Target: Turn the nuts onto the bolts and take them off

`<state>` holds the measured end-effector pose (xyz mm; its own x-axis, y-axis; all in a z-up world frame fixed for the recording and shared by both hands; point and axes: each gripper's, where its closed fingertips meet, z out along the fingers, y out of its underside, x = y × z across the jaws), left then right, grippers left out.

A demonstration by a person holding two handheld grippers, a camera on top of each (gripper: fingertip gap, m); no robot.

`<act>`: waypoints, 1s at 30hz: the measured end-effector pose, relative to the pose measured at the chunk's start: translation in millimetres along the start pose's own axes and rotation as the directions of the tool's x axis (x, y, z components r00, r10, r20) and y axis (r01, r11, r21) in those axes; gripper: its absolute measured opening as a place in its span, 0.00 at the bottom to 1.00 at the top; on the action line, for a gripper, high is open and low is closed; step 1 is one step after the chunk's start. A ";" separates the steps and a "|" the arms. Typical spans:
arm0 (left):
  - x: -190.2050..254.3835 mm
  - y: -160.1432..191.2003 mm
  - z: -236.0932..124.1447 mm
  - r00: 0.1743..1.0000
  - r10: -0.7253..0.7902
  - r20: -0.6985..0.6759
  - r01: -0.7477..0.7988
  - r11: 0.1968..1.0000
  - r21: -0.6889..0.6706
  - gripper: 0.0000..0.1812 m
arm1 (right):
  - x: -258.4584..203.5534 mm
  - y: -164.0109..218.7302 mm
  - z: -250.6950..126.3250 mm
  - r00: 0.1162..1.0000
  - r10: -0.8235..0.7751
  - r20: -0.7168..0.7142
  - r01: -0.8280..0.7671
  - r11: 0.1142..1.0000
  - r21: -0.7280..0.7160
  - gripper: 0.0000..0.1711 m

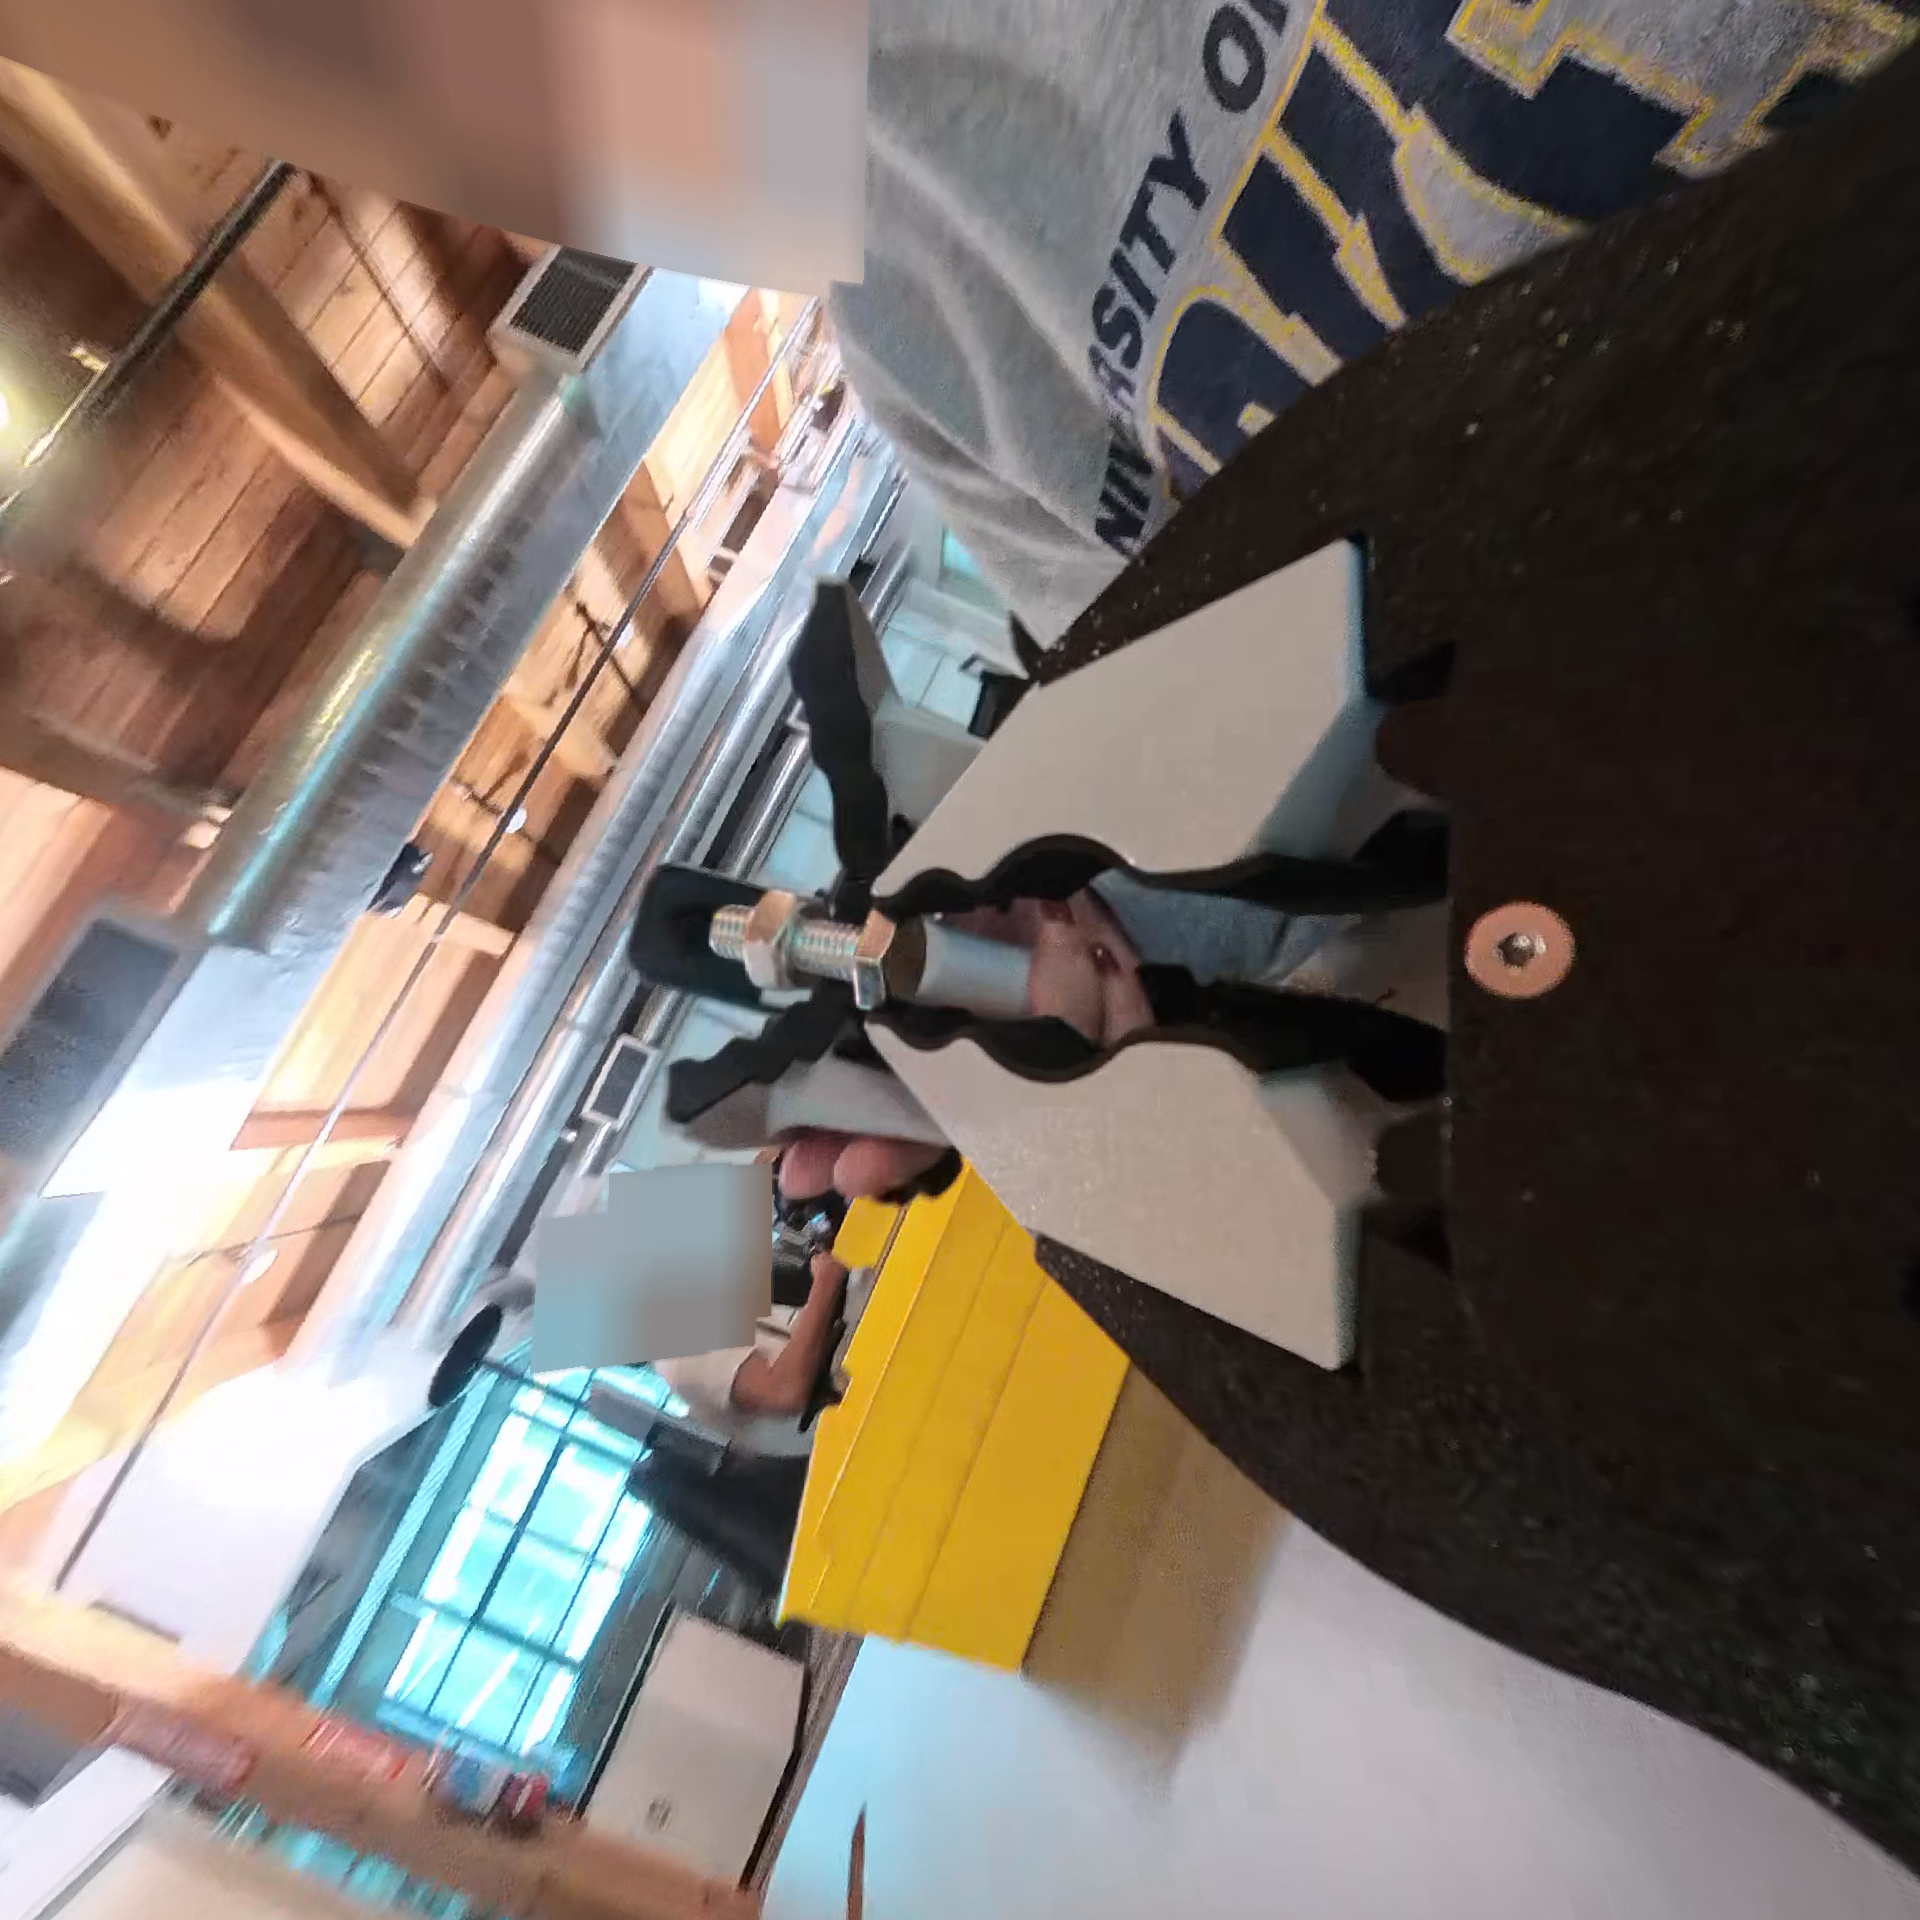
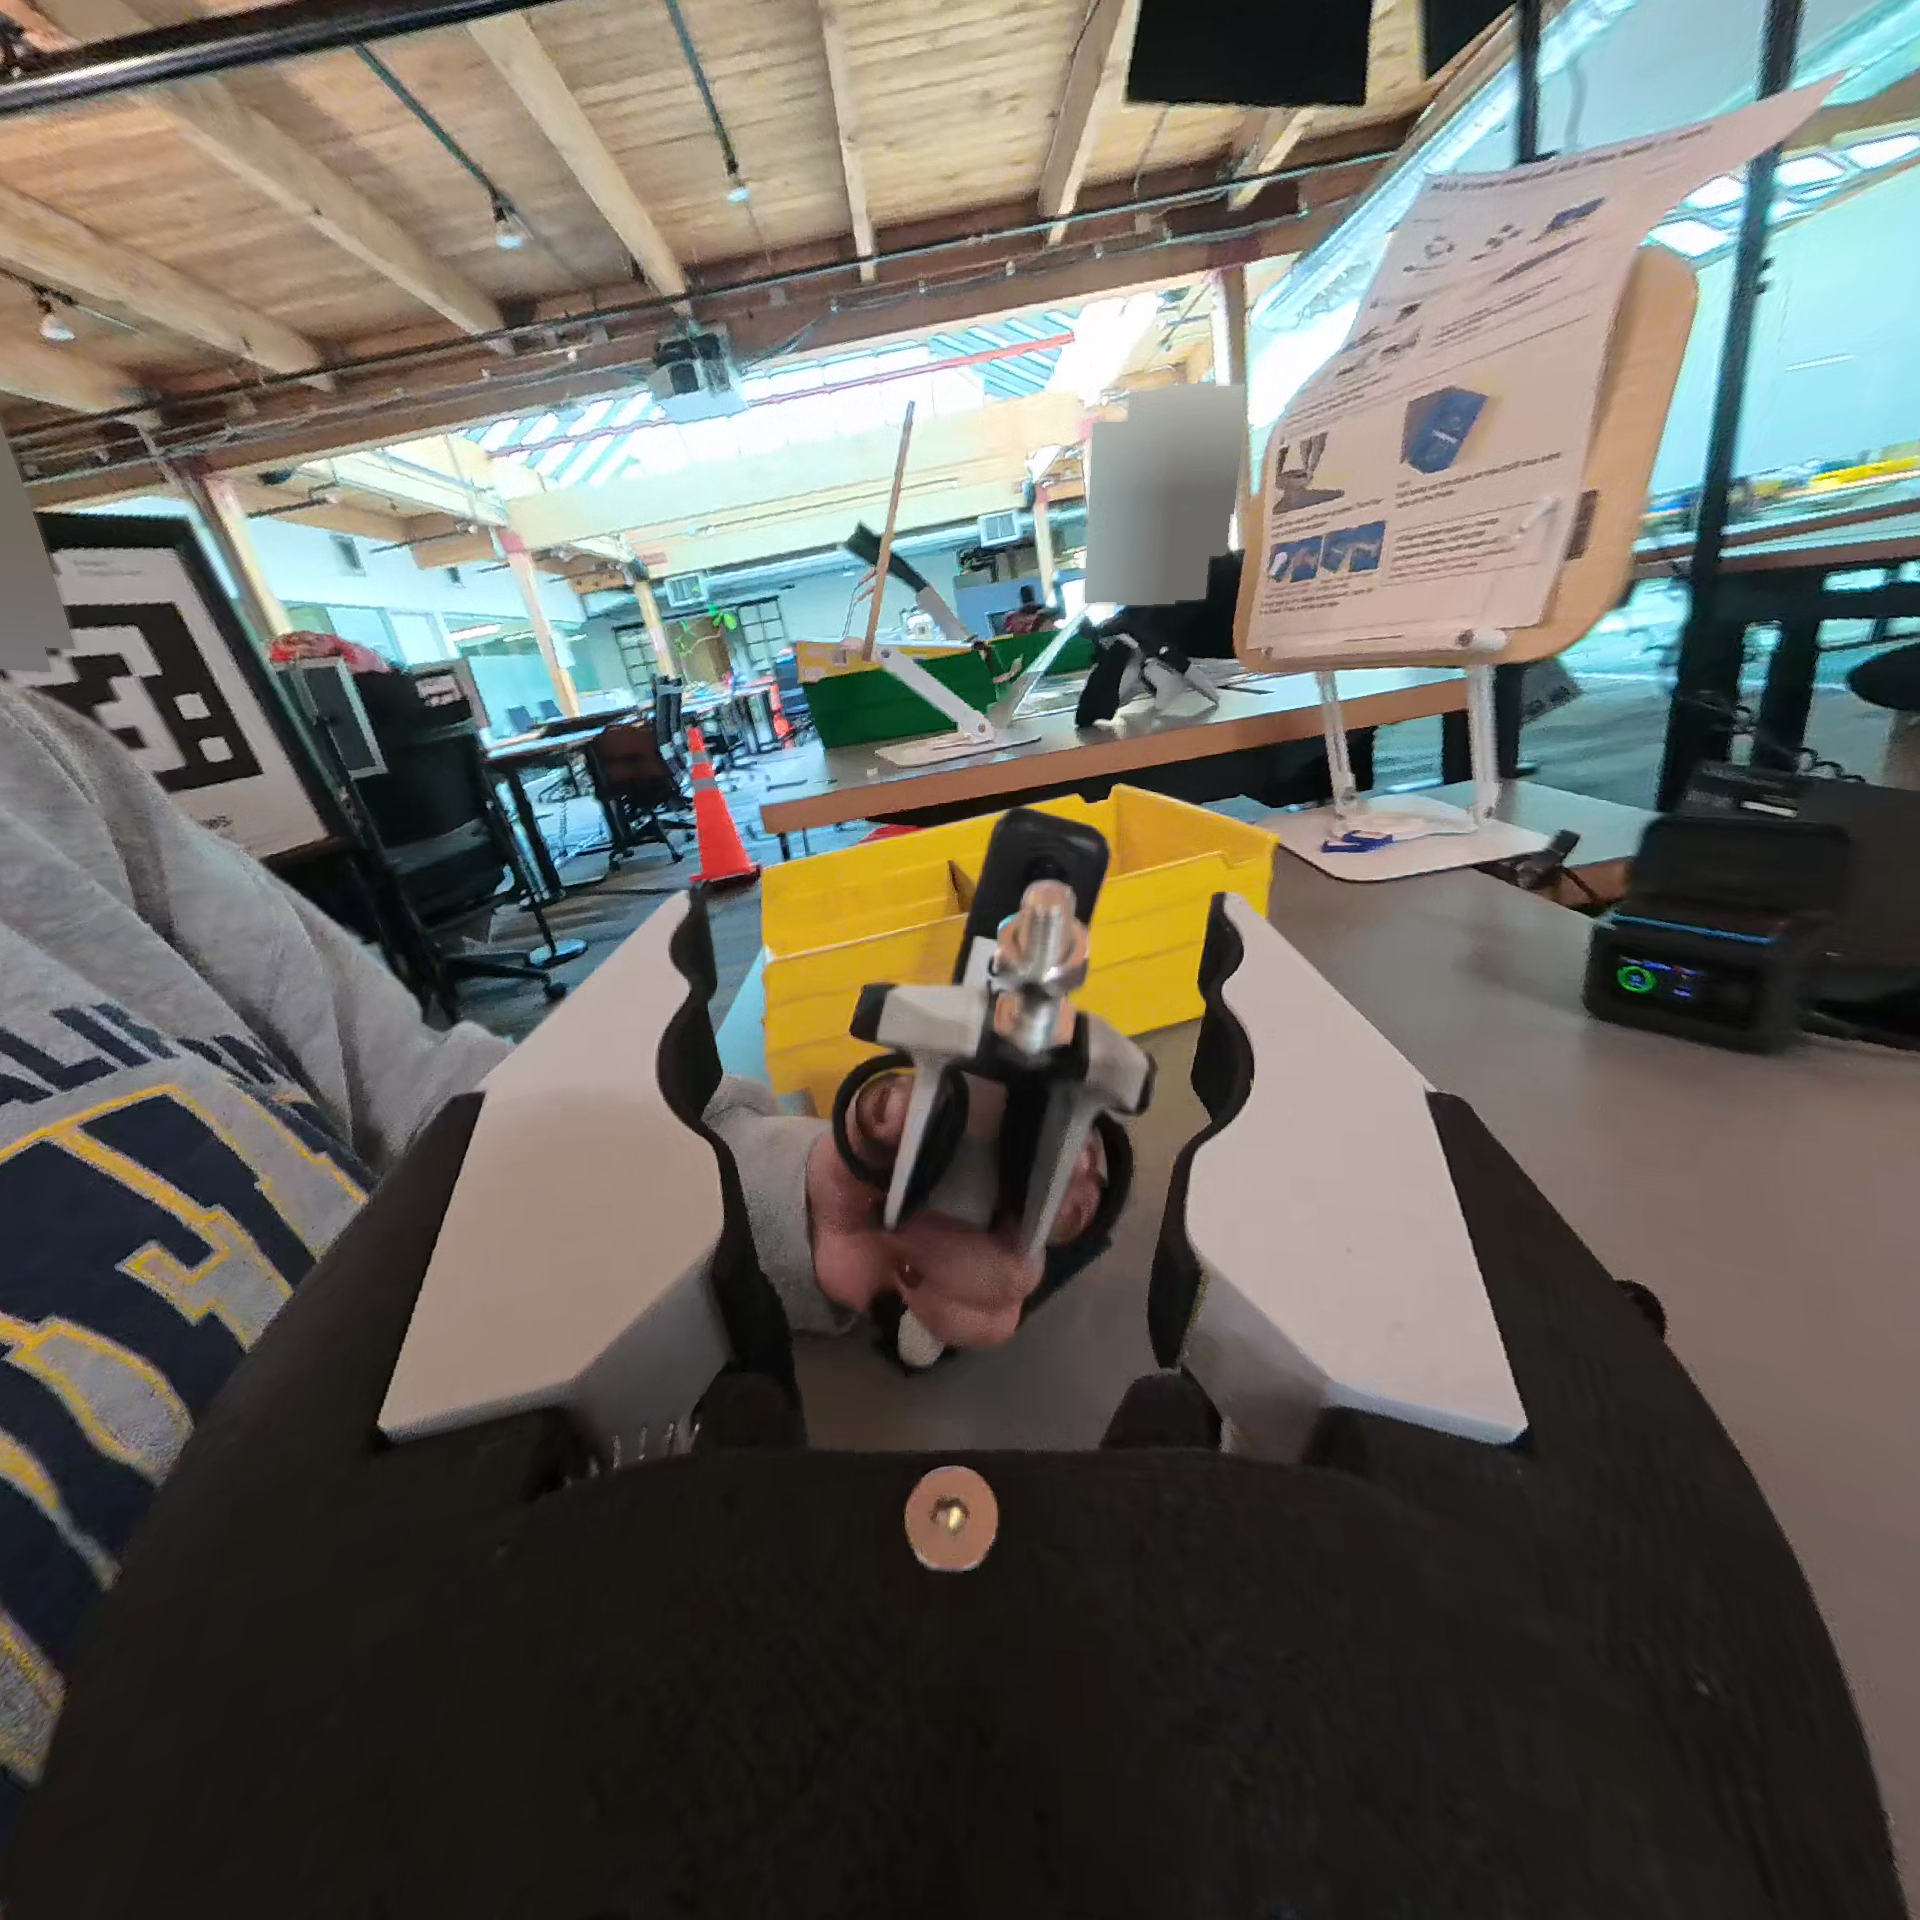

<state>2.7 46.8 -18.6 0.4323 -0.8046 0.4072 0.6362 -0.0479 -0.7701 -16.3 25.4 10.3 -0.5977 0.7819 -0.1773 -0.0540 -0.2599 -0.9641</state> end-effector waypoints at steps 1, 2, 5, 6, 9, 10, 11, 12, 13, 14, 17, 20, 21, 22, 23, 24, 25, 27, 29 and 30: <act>2.4 5.3 3.7 1.000 -0.006 -0.013 0.005 1.000 -0.020 0.09 | -2.9 2.6 5.9 1.000 0.006 0.023 -0.006 1.000 -0.012 0.55; 3.1 8.4 5.6 1.000 -0.012 -0.017 0.011 0.999 -0.031 0.09 | -6.1 5.2 10.5 0.999 0.016 0.046 -0.015 1.000 -0.022 0.55; -4.6 -6.9 -5.5 0.999 0.012 0.032 -0.013 1.000 0.026 0.08 | -18.1 12.8 1.9 0.997 0.023 0.073 -0.018 0.997 -0.069 0.54; -9.4 -18.2 -13.7 0.997 0.027 0.074 -0.032 0.997 0.067 0.08 | -23.8 15.4 -7.7 0.996 0.011 0.092 -0.002 0.996 -0.090 0.51; -17.3 -34.6 -31.1 0.988 0.066 0.141 -0.082 0.991 0.110 0.08 | -12.0 6.4 -28.9 1.000 0.028 -0.006 -0.028 0.998 -0.049 0.34; -16.9 -33.6 -29.9 0.986 0.083 0.145 -0.097 0.991 0.095 0.08 | -1.4 4.8 -30.3 0.997 0.036 -0.067 -0.039 0.998 -0.049 0.34; -15.9 -30.3 -26.6 0.986 0.092 0.140 -0.103 0.992 0.076 0.08 | 10.3 4.3 -30.4 0.989 0.044 -0.138 -0.052 0.997 -0.055 0.32; -14.9 -26.1 -22.6 0.986 0.097 0.132 -0.105 0.993 0.057 0.08 | 15.7 2.8 -29.4 0.985 0.044 -0.169 -0.054 0.997 -0.053 0.29; -13.7 -21.3 -18.8 0.988 0.098 0.121 -0.103 0.994 0.036 0.08 | 15.9 0.8 -26.9 0.984 0.045 -0.171 -0.054 0.997 -0.047 0.26; -12.6 -16.6 -15.8 0.988 0.102 0.113 -0.104 0.994 0.015 0.08 | 17.5 -0.9 -24.5 0.982 0.052 -0.182 -0.061 0.997 -0.043 0.23; -8.1 -8.2 -10.4 0.991 0.106 0.083 -0.105 0.994 -0.020 0.08 | 20.8 0.6 -15.7 0.978 0.062 -0.198 -0.073 0.996 -0.053 0.16; -7.7 -1.5 -6.9 0.991 0.109 0.077 -0.105 0.993 -0.053 0.08 | 16.0 6.1 -8.5 0.984 0.066 -0.168 -0.078 0.995 -0.067 0.14; -7.6 0.5 -5.9 0.991 0.108 0.075 -0.103 0.993 -0.063 0.08 | 15.1 6.5 -8.5 0.984 0.068 -0.162 -0.079 0.995 -0.061 0.10; -6.8 2.5 -5.0 0.992 0.105 0.070 -0.100 0.992 -0.072 0.08 | 16.0 7.0 -10.2 0.984 0.067 -0.167 -0.077 0.995 -0.057 0.05; -7.1 3.9 -4.3 0.992 0.100 0.072 -0.094 0.992 -0.078 0.08 | 16.5 7.8 -12.7 0.983 0.066 -0.172 -0.077 0.995 -0.061 0.04; -8.2 5.6 -3.1 0.990 0.114 0.083 -0.107 0.991 -0.086 0.08 | 16.6 9.3 -15.3 0.981 0.066 -0.185 -0.081 0.994 -0.075 0.04; -9.5 9.0 -1.0 0.979 0.174 0.103 -0.162 0.980 -0.115 0.09 | 15.2 10.6 -18.3 0.978 0.057 -0.202 -0.077 0.993 -0.093 0.04; -26.1 27.1 0.1 0.874 0.441 0.203 -0.365 0.873 -0.324 0.28 | 10.8 0.3 -31.3 0.973 0.010 -0.229 -0.036 0.994 -0.107 0.04; -50.8 32.8 -3.5 0.666 0.686 0.293 -0.497 0.701 -0.512 0.57 | 7.0 -13.4 -52.6 0.968 -0.026 -0.251 -0.010 0.990 -0.141 0.04; -55.1 33.8 -4.0 0.584 0.758 0.290 -0.541 0.630 -0.556 0.59 | 7.8 -18.3 -65.9 0.960 -0.044 -0.277 -0.009 0.982 -0.190 0.04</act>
<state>-2.1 87.2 -69.0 0.9201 -0.3347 -0.2032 -0.1885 0.0762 -0.9791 32.7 73.6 13.5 -0.3499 0.9189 -0.1820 0.1046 -0.1548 -0.9824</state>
